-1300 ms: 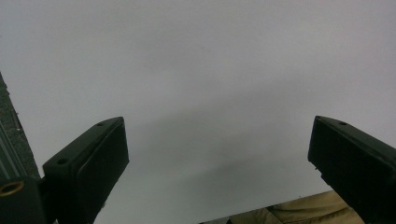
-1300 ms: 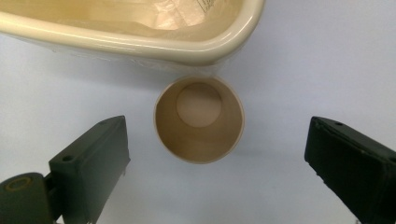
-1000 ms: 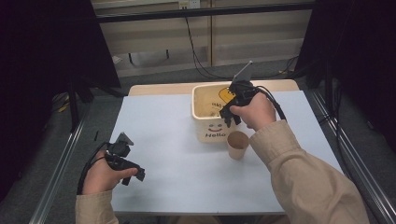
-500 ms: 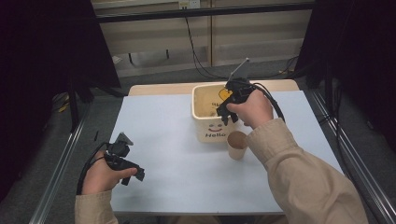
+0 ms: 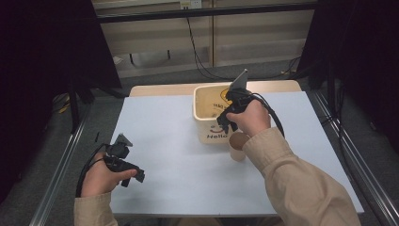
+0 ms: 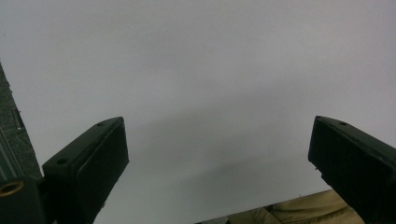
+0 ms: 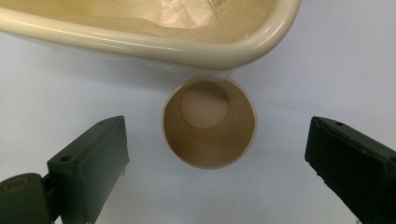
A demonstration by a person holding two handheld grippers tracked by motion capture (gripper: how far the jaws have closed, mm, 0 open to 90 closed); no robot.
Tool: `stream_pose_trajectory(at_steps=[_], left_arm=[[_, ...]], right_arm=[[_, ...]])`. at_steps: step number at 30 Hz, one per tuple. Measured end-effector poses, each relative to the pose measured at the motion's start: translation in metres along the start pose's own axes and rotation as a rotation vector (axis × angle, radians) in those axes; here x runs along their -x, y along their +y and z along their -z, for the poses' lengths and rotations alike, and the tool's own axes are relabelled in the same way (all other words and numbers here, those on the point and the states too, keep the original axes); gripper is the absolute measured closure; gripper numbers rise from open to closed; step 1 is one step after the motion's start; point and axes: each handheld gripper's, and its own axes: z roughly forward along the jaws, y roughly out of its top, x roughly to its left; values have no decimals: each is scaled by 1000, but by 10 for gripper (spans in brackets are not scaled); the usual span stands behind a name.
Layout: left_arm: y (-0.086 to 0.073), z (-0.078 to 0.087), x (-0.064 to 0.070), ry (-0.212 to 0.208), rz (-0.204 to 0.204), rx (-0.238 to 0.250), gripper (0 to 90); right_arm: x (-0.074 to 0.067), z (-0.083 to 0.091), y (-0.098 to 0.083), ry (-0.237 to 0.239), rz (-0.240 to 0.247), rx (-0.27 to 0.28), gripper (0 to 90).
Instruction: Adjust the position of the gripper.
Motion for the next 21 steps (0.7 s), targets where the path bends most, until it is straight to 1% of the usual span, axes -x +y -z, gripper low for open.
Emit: stream_pose_trajectory(at_steps=[2, 3, 4, 5, 6, 9, 10, 11, 12, 13, 15, 17, 18, 19, 21], left_arm=[[0, 0, -1, 9, -8, 1, 48], [0, 0, -1, 8, -8, -1, 48], [0, 0, 0, 4, 2, 1, 48], [0, 0, 0, 6, 1, 5, 47], [0, 0, 0, 7, 0, 5, 47], [0, 0, 1, 4, 7, 7, 47], [0, 0, 1, 3, -2, 0, 47], [0, 0, 1, 3, -1, 1, 47], [0, 0, 1, 4, -1, 1, 47], [0, 0, 1, 7, 0, 4, 47], [0, 0, 2, -2, 10, 5, 47], [0, 0, 1, 4, 3, 2, 47], [0, 0, 1, 5, 2, 4, 47], [0, 0, 0, 8, 2, 5, 47], [-1, 0, 1, 4, 6, 4, 47]], right_arm=[[2, -3, -1, 2, -5, -2, 57], [3, -5, -1, 2, -17, -5, 57], [3, -7, -2, 3, -18, -5, 58], [4, -9, -2, 4, -10, 0, 57], [3, -11, -3, 4, -26, -11, 57], [3, -14, -4, 13, -25, -1, 58], [4, -15, -5, 8, -14, 1, 57], [3, -17, -6, 9, -27, -3, 57], [3, -17, -6, 9, -29, -4, 56], [3, -17, -6, 9, -29, -4, 56], [5, -19, -7, 5, -25, 1, 55], [5, -21, -8, 6, -32, -2, 55], [5, -22, -8, 14, -33, -4, 56], [6, -24, -9, 9, -34, -10, 55], [6, -25, -9, 8, -27, -4, 53]])
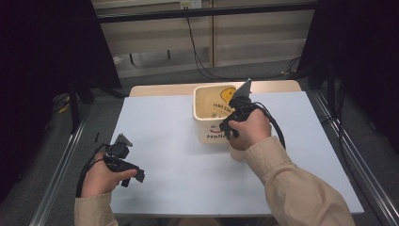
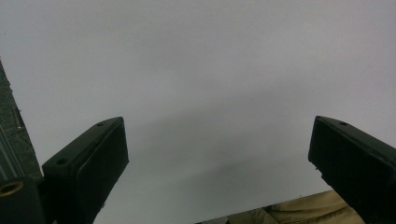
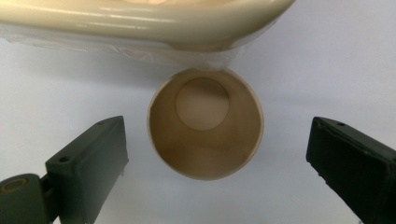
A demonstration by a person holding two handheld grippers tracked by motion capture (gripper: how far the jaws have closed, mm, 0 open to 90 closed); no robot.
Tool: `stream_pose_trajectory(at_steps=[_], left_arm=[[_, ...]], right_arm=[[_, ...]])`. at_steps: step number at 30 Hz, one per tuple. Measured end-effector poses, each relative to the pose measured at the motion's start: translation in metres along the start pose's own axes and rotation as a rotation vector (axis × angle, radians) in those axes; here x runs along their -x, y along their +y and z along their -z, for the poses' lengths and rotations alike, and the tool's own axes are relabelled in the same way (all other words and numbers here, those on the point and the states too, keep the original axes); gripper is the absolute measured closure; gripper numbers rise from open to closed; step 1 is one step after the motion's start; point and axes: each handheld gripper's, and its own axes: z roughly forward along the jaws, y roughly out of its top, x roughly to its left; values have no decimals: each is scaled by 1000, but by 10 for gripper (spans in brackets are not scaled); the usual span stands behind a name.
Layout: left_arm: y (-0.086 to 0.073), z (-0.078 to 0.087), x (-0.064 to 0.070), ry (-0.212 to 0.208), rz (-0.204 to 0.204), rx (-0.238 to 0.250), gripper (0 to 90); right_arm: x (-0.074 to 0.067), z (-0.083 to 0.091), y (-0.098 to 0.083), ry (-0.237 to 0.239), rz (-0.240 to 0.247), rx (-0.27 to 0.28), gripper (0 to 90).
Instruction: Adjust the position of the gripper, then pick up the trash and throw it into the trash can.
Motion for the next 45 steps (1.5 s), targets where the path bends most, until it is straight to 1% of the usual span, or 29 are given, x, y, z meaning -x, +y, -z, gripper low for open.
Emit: stream_pose_trajectory(at_steps=[3, 7, 9, 10, 11, 12, 13, 14, 15, 16, 17, 19, 20, 21, 22, 23, 25, 26, 30, 31, 32, 33, 35, 37, 38, 41, 42, 43, 45], left_arm=[[0, -1, -1, 5, -7, -2, 46], [1, -1, -1, 10, -11, -8, 46], [0, -2, 0, 4, -4, -7, 46], [1, -2, -1, 4, -8, -12, 46], [1, -2, -2, 12, -11, -8, 46], [1, -2, -1, 8, 4, -9, 46], [1, -2, -1, 11, 1, -13, 46], [2, -3, -1, 10, 4, -1, 46], [2, -4, 0, 12, 7, -1, 46], [3, -4, -1, 20, -7, -10, 46], [3, -4, 0, 12, -1, -11, 46], [3, -3, 0, 10, -6, -16, 46], [3, -3, 1, 18, -9, -9, 45], [3, -3, 2, 15, -6, -6, 45], [3, -2, 2, 13, -13, -10, 45], [3, -3, 3, 5, -5, -11, 44], [3, -3, 4, 11, -5, -6, 44], [3, -3, 4, 26, -16, -2, 44], [4, -3, 3, 20, -16, -7, 44], [4, -3, 4, 21, -10, -4, 44], [4, -3, 4, 22, -12, -3, 43], [4, -3, 4, 14, -8, -3, 44], [4, -2, 3, 23, -16, 1, 43], [4, -2, 4, 23, -9, 6, 43], [5, -1, 4, 16, -18, -8, 43], [5, -3, 5, 12, -11, -2, 43], [5, -2, 4, 11, -9, -5, 43], [6, -2, 4, 16, -15, -1, 43], [6, -2, 4, 11, -4, 3, 43]], right_arm=[[-1, -1, -1, 8, -8, -9, 54], [-2, -5, -2, 12, 9, -10, 54], [-3, -7, -2, 14, 6, -6, 56], [-3, -7, -2, 15, 4, -10, 56], [-2, -7, -3, 17, 4, -9, 54], [-2, -8, -3, 17, 3, -9, 54], [-2, -8, -3, 24, 1, -4, 55], [-1, -7, -4, 17, 0, -12, 56], [0, -8, -4, 19, 6, -4, 54], [1, -8, -5, 17, 2, -6, 54], [2, -8, -5, 16, 1, -7, 54], [4, -9, -6, 18, -12, -4, 54], [5, -9, -7, 14, -10, -2, 51], [5, -10, -8, 15, -9, 3, 49], [6, -11, -9, 22, -15, -4, 55], [7, -12, -9, 22, -8, -5, 55], [7, -13, -9, 23, -11, -12, 55], [7, -14, -9, 24, -17, -7, 55], [6, -15, -9, 34, -7, -1, 56], [4, -15, -9, 34, -10, -4, 56], [4, -17, -9, 37, 4, -1, 56], [3, -17, -9, 35, 2, -8, 57], [2, -20, -9, 28, 9, -10, 58], [1, -23, -9, 30, 3, -13, 60], [1, -24, -9, 30, -2, -18, 61], [1, -28, -9, 30, -8, -15, 66], [0, -28, -9, 29, -20, -19, 69], [0, -29, -8, 26, -18, -18, 76], [1, -31, -8, 25, -13, -9, 98]])
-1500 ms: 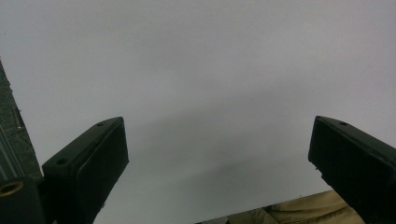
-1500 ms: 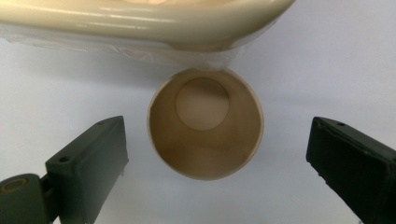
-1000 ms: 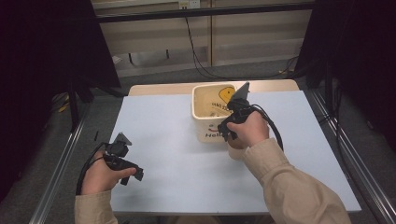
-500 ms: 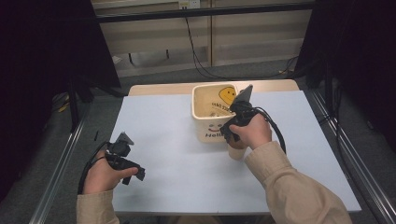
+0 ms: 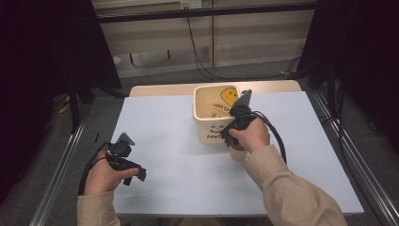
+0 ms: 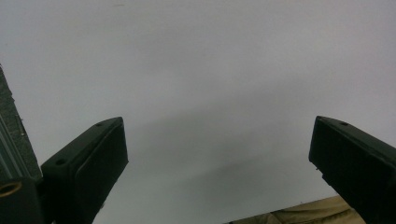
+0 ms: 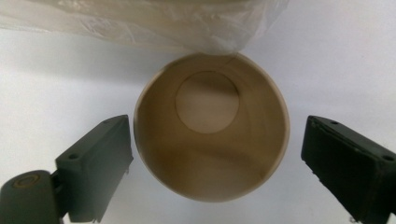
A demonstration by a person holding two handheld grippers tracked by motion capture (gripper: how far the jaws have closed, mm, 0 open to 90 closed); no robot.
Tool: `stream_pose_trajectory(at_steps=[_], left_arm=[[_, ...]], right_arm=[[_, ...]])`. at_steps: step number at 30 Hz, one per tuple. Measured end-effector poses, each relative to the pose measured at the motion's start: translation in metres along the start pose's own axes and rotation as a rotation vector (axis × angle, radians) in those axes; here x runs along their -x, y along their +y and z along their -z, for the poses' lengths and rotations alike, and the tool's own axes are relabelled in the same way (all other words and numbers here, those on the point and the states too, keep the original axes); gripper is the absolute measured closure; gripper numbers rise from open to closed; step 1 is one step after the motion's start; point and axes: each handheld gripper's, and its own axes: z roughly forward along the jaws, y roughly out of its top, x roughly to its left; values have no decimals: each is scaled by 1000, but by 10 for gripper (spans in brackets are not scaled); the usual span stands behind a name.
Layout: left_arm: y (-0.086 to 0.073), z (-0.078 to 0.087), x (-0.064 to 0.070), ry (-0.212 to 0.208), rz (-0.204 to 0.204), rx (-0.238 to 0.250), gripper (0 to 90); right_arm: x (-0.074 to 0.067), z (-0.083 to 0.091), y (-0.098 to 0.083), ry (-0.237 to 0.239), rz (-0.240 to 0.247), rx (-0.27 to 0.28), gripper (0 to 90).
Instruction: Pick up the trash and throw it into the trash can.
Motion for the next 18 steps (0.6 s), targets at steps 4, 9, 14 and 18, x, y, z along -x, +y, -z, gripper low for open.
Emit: stream_pose_trajectory(at_steps=[4, 9, 14, 18], left_arm=[[0, 0, 0, -1, -10, -1, 43], [1, 0, 0, 4, -8, 3, 43], [1, 1, 0, 3, -20, -5, 42], [1, 1, 0, 5, -22, -10, 42]], right_arm=[[0, -1, 0, 1, -3, 7, 140], [-2, -1, 0, 7, -9, 19, 177], [-3, -1, 1, 5, -10, 8, 187], [0, 0, 1, 6, -15, 8, 207]])
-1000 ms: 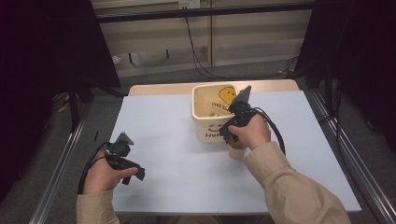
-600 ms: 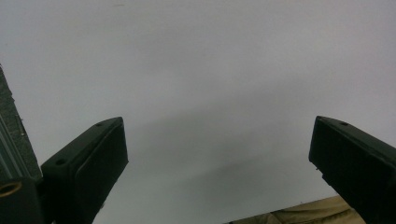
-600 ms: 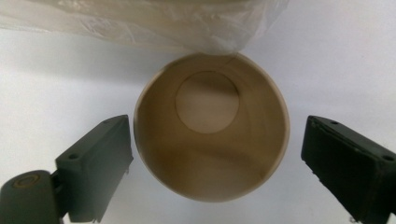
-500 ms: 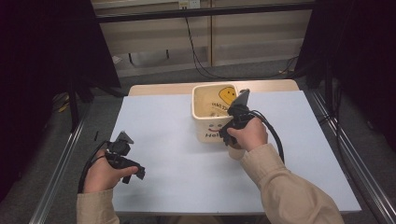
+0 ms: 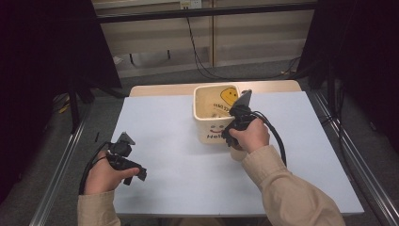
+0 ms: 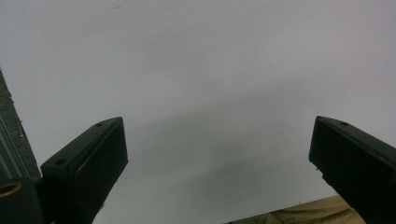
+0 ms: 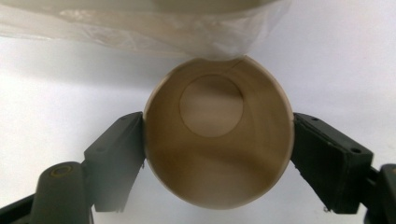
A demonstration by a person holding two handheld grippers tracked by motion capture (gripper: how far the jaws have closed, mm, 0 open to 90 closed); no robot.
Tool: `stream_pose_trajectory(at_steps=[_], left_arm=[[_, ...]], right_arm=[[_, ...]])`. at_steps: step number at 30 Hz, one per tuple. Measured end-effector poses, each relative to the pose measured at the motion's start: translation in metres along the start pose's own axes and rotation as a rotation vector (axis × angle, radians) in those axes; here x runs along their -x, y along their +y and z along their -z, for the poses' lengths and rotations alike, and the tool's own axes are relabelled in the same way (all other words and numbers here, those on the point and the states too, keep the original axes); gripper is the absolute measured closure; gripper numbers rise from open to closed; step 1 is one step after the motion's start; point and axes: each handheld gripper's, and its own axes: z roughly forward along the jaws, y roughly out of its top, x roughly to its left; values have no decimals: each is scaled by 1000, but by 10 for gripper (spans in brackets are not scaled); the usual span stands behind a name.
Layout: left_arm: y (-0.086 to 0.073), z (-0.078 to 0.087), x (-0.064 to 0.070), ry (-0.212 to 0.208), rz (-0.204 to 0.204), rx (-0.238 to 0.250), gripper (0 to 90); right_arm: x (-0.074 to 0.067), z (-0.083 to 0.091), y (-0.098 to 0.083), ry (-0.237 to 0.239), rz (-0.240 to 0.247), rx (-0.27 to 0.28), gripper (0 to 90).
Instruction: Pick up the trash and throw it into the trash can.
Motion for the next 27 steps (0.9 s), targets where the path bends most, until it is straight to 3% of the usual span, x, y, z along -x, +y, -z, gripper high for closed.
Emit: stream_pose_trajectory(at_steps=[7, 24, 27], left_arm=[[0, 0, 0, 5, 2, 12, 42], [0, -1, 2, -4, 11, 12, 42], [1, -1, 1, -8, 3, 6, 42]], right_arm=[[7, 6, 0, -5, -13, -6, 217], [25, 46, 6, 8, -21, -15, 221], [28, 52, 8, -17, -10, -10, 223]])
